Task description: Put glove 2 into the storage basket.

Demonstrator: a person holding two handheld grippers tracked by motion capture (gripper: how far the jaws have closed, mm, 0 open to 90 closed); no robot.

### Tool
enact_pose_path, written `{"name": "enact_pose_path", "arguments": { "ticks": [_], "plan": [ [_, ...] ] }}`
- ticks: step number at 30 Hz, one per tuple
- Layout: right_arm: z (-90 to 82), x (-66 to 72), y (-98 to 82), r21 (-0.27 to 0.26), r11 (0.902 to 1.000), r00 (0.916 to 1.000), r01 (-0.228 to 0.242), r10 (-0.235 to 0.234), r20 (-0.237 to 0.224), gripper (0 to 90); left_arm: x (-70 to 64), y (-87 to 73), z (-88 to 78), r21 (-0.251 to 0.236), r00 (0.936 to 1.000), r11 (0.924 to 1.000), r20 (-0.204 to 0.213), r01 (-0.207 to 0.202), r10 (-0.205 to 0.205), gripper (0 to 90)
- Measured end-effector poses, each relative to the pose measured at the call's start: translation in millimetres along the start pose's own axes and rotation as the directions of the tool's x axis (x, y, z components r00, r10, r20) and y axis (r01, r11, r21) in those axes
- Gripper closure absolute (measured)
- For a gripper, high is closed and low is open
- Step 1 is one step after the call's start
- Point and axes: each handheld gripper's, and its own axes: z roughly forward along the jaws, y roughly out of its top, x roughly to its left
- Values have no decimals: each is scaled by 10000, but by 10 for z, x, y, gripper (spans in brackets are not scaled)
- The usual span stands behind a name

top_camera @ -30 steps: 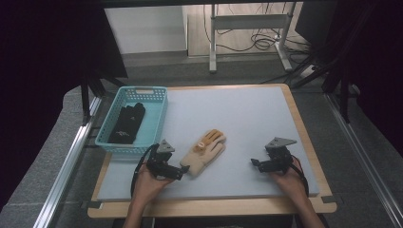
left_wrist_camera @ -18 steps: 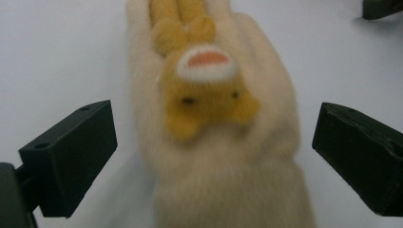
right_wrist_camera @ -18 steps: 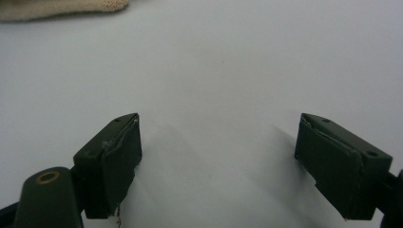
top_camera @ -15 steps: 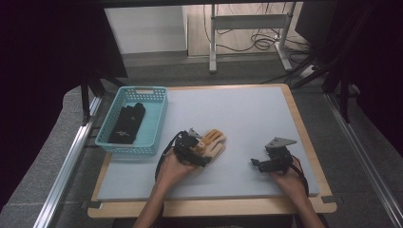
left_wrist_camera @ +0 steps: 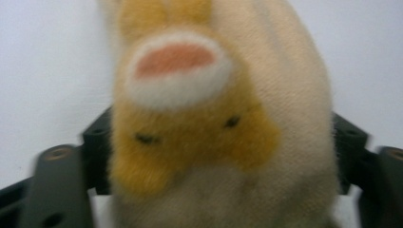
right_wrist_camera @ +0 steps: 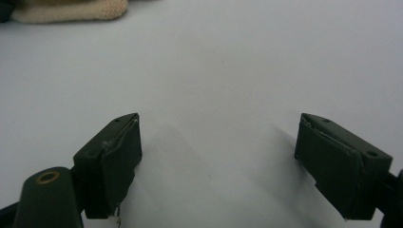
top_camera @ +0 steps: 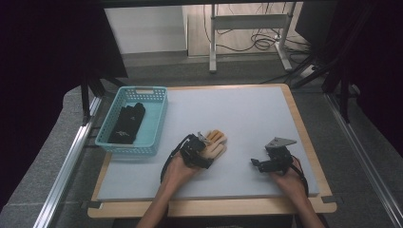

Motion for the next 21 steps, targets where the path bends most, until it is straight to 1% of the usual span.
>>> {"name": "enact_pose_path", "arguments": {
  "ticks": [4,6,8,11,15,18,21],
  "plan": [
    [0,1,0,-1,10000,10000,4,-4,6,156,-26,-6,-32,-13,10000,10000,58,-33,33,429],
    [0,1,0,-3,10000,10000,10,-10,12,156,-18,-1,-43,54,9999,10000,102,14,-15,475],
    [0,1,0,-3,10000,10000,13,-13,14,156,-4,3,-50,65,9998,9999,141,107,-108,502],
    [0,1,0,-1,10000,10000,5,-5,7,156,35,10,-74,39,9994,9997,259,244,-245,520],
    [0,1,0,-3,10000,10000,4,-4,7,156,107,31,-160,-135,9988,9988,135,475,-473,522],
    [-1,0,-1,3,10000,10000,11,-11,9,156,175,54,-254,-342,9977,9971,-24,674,-675,521],
    [-1,0,-1,4,10000,10000,8,-8,8,156,261,84,-368,-412,9964,9958,-174,818,-826,519]
  ]
}}
